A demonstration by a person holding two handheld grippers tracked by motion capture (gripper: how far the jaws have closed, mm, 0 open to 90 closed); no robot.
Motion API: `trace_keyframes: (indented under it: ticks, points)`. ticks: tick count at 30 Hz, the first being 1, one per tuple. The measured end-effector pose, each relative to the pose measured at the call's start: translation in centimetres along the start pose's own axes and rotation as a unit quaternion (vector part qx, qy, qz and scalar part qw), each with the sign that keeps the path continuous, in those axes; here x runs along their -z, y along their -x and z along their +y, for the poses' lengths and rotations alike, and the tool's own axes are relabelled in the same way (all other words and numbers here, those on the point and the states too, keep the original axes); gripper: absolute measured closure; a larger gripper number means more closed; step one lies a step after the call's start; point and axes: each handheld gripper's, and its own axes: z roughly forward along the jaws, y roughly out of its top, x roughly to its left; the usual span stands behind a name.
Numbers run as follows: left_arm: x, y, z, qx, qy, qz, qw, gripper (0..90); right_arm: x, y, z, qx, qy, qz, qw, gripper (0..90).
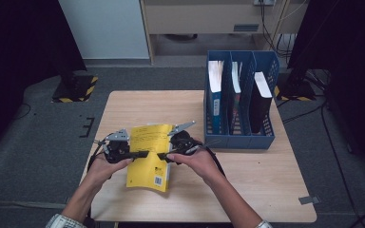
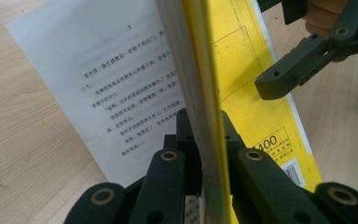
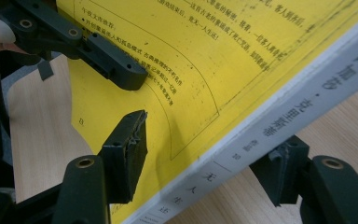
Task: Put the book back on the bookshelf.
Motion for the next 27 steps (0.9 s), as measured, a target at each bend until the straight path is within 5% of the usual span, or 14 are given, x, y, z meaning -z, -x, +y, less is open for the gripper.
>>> trace_keyframes:
  ticks: [4,18,27]
  points:
    - [-0.1,0.1,0.3,-0.004,0.001,0.000,1.0000,84.9,-0.7,-0.3,0.2,0.019,-0.015,-0.017,0.9996,45.3]
    - [0.0,-0.1,1.0,0.002,0.011,0.017,0.9998,79.6,0.1,0.0,1.1,0.010,0.000,-0.037,0.9993,62.3]
    - [0.1,-0.4,1.8,-0.003,0.021,0.040,0.9990,76.9,1.1,-0.2,2.2,0.027,0.010,-0.065,0.9975,69.7]
